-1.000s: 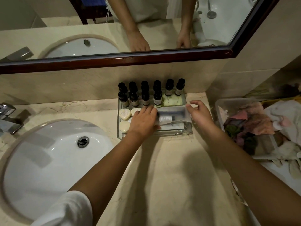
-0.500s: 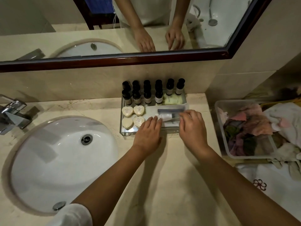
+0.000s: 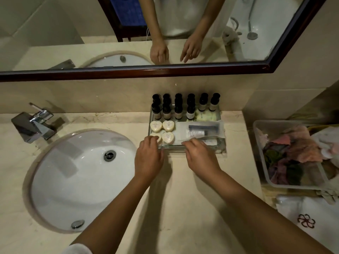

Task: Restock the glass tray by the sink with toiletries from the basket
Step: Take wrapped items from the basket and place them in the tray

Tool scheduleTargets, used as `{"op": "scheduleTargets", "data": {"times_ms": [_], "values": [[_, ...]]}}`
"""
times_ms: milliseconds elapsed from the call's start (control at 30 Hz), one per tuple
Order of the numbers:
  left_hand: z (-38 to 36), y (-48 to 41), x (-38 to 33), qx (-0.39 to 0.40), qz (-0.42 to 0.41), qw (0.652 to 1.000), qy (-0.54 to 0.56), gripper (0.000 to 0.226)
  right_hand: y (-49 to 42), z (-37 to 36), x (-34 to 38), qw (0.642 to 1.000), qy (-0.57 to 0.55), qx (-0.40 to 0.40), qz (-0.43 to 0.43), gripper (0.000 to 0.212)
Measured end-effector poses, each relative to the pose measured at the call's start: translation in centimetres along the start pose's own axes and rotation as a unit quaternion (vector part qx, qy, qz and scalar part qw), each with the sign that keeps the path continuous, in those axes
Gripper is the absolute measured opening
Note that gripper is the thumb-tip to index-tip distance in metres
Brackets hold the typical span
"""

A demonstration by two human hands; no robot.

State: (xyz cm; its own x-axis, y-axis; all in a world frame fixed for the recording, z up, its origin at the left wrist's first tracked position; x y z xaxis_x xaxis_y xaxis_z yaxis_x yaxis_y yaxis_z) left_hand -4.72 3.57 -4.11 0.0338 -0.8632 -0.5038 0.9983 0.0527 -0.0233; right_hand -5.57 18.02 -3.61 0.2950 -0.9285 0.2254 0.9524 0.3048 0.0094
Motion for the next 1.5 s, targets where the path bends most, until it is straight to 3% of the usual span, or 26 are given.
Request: {"op": "scheduleTargets", "data": {"times_ms": [200, 500, 1167, 1500], "values": [[0.2, -2.6, 4.0, -0.017, 0.075, 0.993, 0.093, 0.055, -4.7, -1.2, 2.9, 0.999, 0.047, 0.021, -0.012, 0.042], [-1.1, -3.6, 5.3, 0.009, 0.054, 0.99, 0.132, 0.052, -5.3, -3.2, 2.0, 0.995, 0.043, 0.032, -0.084, 0.047], [-1.2, -3.9, 5.9, 0.014, 0.055, 0.988, 0.143, 0.06, -5.0, -3.0, 2.2, 0.993, 0.039, 0.021, -0.112, 0.053], [1.8, -3.2, 5.4, 0.01, 0.046, 0.991, 0.125, 0.066, -3.3, 0.4, 0.7, 0.989, 0.037, 0.017, -0.142, 0.057]]}}
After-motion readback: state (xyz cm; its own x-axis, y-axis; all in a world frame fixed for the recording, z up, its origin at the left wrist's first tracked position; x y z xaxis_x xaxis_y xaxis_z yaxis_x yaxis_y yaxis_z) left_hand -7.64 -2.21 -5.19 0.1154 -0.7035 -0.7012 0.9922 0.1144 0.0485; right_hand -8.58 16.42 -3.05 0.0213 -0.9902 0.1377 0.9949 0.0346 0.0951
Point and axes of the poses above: each hand's wrist, its own y-axis away from the middle knuckle, its own z-axis out of the back of the hand, x = y × z, the point moved 10 cm from there along -y, towards the middle knuckle, and after that the axes turned 11 degrees about y, right-handed, at the moved point
